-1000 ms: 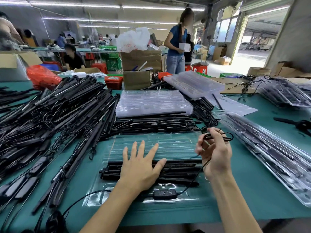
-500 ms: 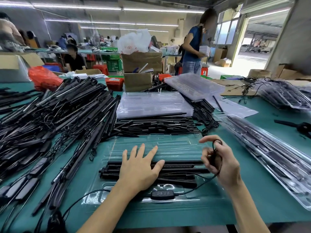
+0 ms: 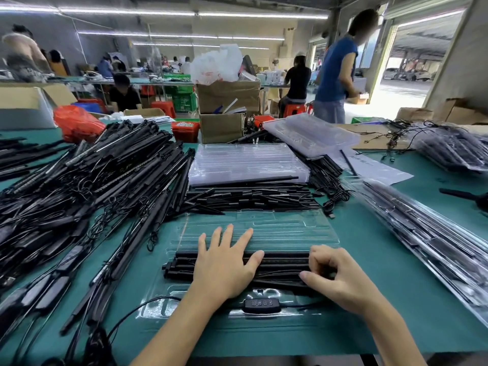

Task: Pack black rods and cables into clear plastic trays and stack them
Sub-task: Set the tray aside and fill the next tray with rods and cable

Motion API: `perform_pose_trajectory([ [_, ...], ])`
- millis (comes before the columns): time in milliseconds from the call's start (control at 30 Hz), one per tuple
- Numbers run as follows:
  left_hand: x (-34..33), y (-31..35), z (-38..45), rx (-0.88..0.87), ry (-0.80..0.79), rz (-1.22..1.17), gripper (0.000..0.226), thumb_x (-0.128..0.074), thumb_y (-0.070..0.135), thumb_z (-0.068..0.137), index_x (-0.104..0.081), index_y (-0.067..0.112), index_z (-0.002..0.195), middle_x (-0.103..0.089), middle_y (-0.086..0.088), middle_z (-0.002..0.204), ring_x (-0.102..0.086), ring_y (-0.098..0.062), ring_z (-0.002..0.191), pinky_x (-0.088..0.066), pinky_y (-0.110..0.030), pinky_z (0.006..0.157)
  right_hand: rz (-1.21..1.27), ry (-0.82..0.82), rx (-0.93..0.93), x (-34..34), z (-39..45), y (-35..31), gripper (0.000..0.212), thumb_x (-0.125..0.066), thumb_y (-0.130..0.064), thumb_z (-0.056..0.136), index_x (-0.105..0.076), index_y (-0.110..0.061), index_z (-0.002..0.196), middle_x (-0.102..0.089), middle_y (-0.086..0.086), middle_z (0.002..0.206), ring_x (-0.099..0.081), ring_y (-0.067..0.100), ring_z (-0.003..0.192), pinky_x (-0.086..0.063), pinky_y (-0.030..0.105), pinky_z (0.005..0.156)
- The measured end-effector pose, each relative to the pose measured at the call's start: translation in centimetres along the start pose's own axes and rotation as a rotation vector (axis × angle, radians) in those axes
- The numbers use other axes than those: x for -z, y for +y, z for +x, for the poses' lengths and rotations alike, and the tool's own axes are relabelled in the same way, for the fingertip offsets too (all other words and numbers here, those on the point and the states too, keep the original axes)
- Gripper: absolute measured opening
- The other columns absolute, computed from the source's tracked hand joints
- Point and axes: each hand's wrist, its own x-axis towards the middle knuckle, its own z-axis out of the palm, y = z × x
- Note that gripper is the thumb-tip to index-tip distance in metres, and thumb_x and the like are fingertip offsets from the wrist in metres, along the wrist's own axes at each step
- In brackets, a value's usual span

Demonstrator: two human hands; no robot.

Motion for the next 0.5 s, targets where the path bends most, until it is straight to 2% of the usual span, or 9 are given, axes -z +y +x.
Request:
perform_pose_trajectory([
  [100,0.0,0.0,-0.1,0.000,0.008,0.003,0.069,-0.007,0.075,0.093,-0.003,0.048,0.156,-0.005,0.000,0.169,0.001,-0.021,0.155,0.008,-0.052,0.121,-0.021,-0.033,-0.012,0.1,-0.3,-0.1,0.022,-0.073,-0.033,0.074,-0.054,-0.023,0.068,-0.054,-0.002,0.062,-0.046,0.007,0.057,-0.041,0.027,0.055],
  [200,0.0,0.0,-0.1,0.002,0.008,0.006,0.069,-0.007,0.075,0.093,-0.003,0.048,0.156,-0.005,0.000,0.169,0.001,-0.022,0.155,0.007,-0.052,0.121,-0.102,0.018,-0.003,0.0,-0.5,0.2,0.041,-0.081,-0.031,0.074,-0.043,-0.023,0.062,-0.047,-0.007,0.057,-0.039,0.007,0.053,-0.034,0.022,0.051],
  [300,0.0,0.1,0.0,0.001,0.007,0.009,0.069,-0.006,0.075,0.092,-0.003,0.048,0.155,-0.006,0.000,0.169,0.001,-0.022,0.154,0.007,-0.052,0.121,-0.177,0.061,0.029,-0.4,-0.7,0.3,0.054,-0.085,-0.019,0.076,-0.035,-0.024,0.054,-0.047,-0.011,0.060,-0.040,0.009,0.055,-0.033,0.021,0.054],
  [433,-0.1,0.1,0.0,-0.002,0.001,0.005,0.069,-0.006,0.075,0.092,-0.003,0.048,0.156,-0.005,0.000,0.169,0.002,-0.023,0.154,0.008,-0.052,0.121,-0.328,0.111,0.058,-0.5,-1.1,-0.2,0.065,-0.084,-0.021,0.077,-0.027,-0.029,0.049,-0.041,-0.011,0.063,-0.043,0.012,0.068,-0.037,0.024,0.070],
  [500,-0.1,0.1,0.0,-0.002,-0.001,0.003,0.069,-0.006,0.075,0.093,-0.003,0.048,0.156,-0.004,0.000,0.169,0.002,-0.022,0.154,0.008,-0.052,0.120,-0.379,0.100,0.063,-0.6,-1.3,-0.2,0.062,-0.078,-0.022,0.082,-0.026,-0.025,0.050,-0.039,-0.009,0.058,-0.041,0.013,0.063,-0.037,0.028,0.065],
])
